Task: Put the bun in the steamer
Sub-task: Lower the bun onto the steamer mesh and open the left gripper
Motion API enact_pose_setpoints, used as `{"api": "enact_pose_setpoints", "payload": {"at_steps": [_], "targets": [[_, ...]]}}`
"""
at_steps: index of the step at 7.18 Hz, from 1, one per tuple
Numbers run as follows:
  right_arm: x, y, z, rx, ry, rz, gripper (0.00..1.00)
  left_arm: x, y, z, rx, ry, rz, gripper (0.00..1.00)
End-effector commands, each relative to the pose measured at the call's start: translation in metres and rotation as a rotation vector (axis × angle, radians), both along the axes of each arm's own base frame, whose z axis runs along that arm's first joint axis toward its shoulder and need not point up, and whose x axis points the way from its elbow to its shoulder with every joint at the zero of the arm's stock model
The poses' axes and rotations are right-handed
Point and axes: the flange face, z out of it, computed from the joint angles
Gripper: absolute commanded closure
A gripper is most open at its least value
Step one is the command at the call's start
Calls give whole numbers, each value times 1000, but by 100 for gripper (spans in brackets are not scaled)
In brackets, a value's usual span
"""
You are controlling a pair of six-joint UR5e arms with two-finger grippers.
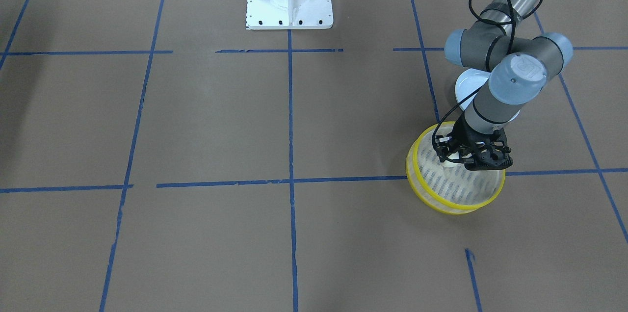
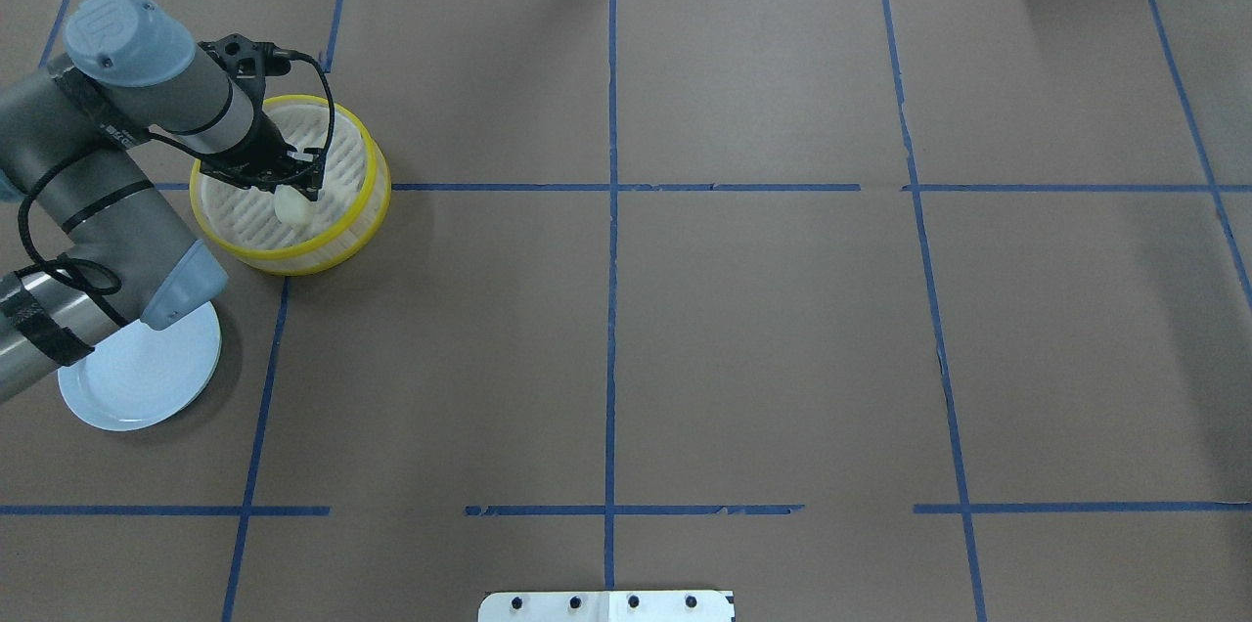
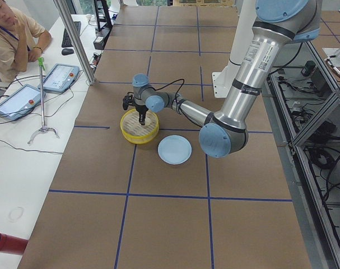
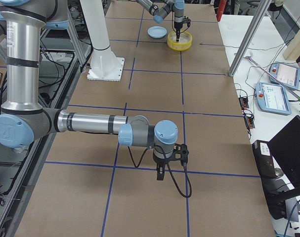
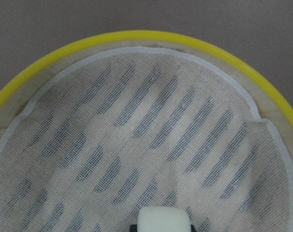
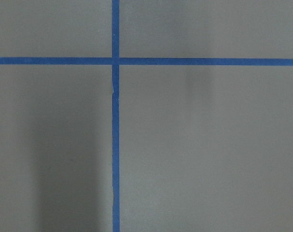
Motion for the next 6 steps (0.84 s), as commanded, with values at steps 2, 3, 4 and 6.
{"api": "enact_pose_setpoints", "payload": {"at_steps": [2, 3, 4, 6], "targets": [[0, 0, 0, 0, 0, 0, 0, -3, -2, 3, 17, -23, -23, 54], [0, 0, 0, 0, 0, 0, 0, -3, -2, 3, 20, -26, -26, 51], [0, 0, 0, 0, 0, 0, 0, -3, -2, 3, 20, -25, -27, 23], [0, 0, 0, 0, 0, 0, 0, -6, -1, 4, 21, -26, -26, 0]]}}
